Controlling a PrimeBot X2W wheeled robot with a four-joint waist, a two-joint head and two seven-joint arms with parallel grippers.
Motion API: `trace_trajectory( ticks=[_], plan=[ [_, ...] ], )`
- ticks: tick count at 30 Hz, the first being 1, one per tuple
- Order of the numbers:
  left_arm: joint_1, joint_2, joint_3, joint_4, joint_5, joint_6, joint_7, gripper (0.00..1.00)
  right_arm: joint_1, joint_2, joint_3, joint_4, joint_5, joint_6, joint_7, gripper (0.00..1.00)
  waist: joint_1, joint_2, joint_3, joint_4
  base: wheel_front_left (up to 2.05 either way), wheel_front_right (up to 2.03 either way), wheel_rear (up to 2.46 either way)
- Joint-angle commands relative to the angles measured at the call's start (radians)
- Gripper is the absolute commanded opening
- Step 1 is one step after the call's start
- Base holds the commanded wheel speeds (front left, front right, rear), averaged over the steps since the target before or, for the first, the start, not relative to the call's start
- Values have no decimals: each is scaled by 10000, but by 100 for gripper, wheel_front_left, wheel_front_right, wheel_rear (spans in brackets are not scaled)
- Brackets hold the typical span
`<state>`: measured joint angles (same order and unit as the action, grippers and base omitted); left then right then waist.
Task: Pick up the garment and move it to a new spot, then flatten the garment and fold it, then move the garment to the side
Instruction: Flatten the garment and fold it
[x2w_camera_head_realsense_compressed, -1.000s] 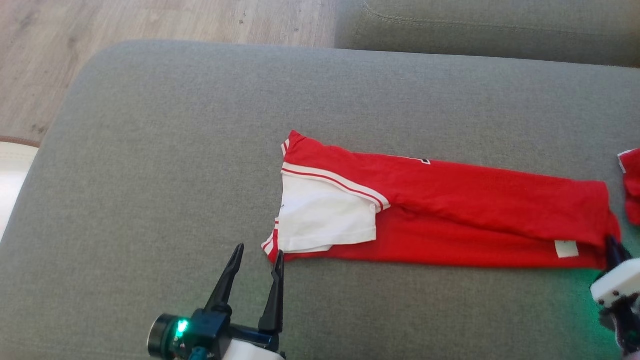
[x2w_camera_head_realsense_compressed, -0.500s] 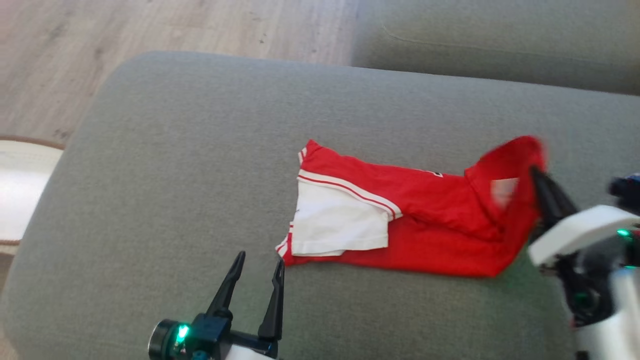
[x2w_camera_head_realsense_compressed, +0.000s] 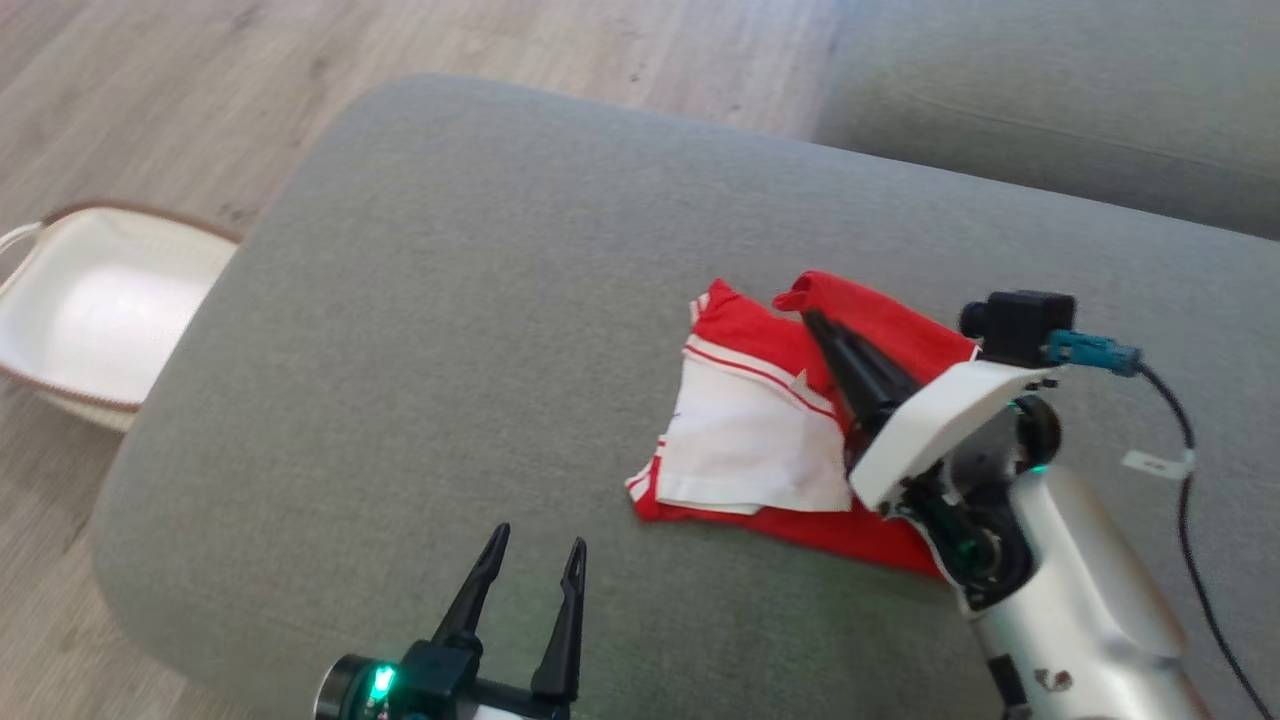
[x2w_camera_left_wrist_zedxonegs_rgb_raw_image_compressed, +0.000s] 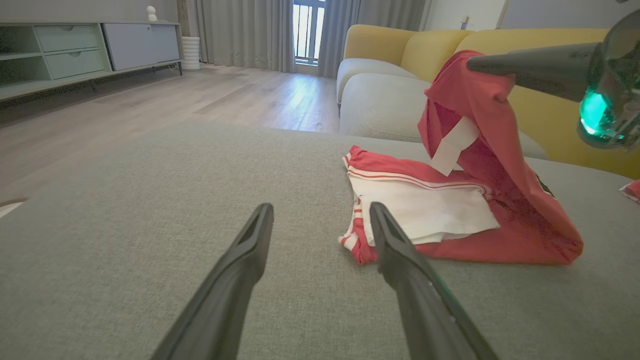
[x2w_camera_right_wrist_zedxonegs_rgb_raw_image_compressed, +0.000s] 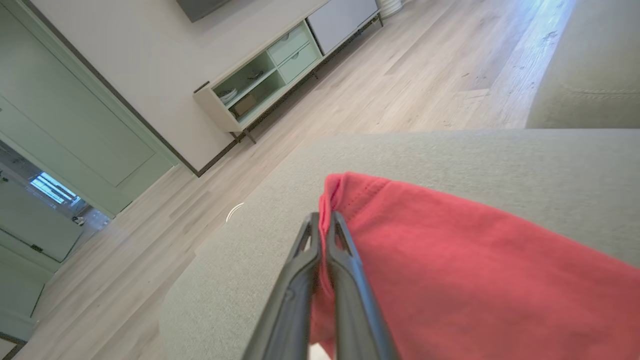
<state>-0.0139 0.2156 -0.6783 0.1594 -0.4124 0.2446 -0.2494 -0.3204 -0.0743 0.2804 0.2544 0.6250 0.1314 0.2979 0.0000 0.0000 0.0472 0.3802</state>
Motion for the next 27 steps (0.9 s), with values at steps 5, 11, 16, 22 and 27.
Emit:
trace_trajectory(
  ticks=[5,11,16,22,27],
  plan=[
    [-424,-128,293,-188,77,-89,-123,100,-938,218,960,452,392,-7,-409,0,0,0,220,558,0,0,0],
    [-433,-227,340,-144,122,-146,-123,100,-1330,236,1916,1259,1002,-7,-760,0,0,0,313,719,0,0,0],
    [-428,-277,407,-107,152,-169,-124,100,-1535,238,2477,1675,1386,-7,-1181,100,0,0,321,682,0,0,0],
    [-289,-238,658,-122,181,-91,-124,100,-1514,68,2678,1350,1290,-7,-2395,100,0,0,76,71,0,0,0],
    [-83,-171,923,-261,134,-10,-124,100,-914,-872,2108,699,765,-7,-3305,100,0,0,-280,-692,0,0,0]
  ],
)
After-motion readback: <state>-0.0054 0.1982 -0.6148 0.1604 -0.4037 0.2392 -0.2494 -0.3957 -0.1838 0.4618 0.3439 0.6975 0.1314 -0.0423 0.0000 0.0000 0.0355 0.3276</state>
